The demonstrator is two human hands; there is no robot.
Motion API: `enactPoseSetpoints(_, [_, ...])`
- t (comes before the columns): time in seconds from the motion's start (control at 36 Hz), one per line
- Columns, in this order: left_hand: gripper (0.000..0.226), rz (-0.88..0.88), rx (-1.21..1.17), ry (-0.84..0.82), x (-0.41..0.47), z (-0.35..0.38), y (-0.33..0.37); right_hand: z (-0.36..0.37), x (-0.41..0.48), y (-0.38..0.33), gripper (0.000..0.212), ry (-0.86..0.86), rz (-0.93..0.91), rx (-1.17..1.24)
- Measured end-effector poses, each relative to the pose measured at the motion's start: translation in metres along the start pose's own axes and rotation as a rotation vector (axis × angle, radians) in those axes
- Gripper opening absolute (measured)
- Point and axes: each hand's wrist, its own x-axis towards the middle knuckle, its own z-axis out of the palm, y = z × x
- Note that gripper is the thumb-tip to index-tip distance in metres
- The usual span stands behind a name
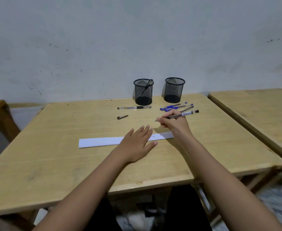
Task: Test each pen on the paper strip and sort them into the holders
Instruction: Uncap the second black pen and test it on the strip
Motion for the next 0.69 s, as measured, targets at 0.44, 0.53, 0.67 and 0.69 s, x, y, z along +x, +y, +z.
enactPoseSetpoints(0.44, [0.067,-0.027,-0.035,0.036,0.001,0.005,-0.001,0.009,0.011,0.018,0.026,-0.023,0.093,-0.332])
enactPoseSetpoints(0.53, [0.067,-0.030,-0.029,0.041,0.001,0.007,-0.002,0.008,0.011,0.019,0.021,-0.014,0.089,-0.304])
enactPoseSetpoints(0.67, [0.068,-0.031,-0.025,0.044,0.002,0.008,-0.002,0.010,0.014,0.021,0.026,0.000,0.076,-0.341])
enactPoseSetpoints(0.69, [0.068,-0.030,-0.021,0.044,0.002,0.008,-0.002,0.009,0.014,0.021,0.026,0.001,0.072,-0.334])
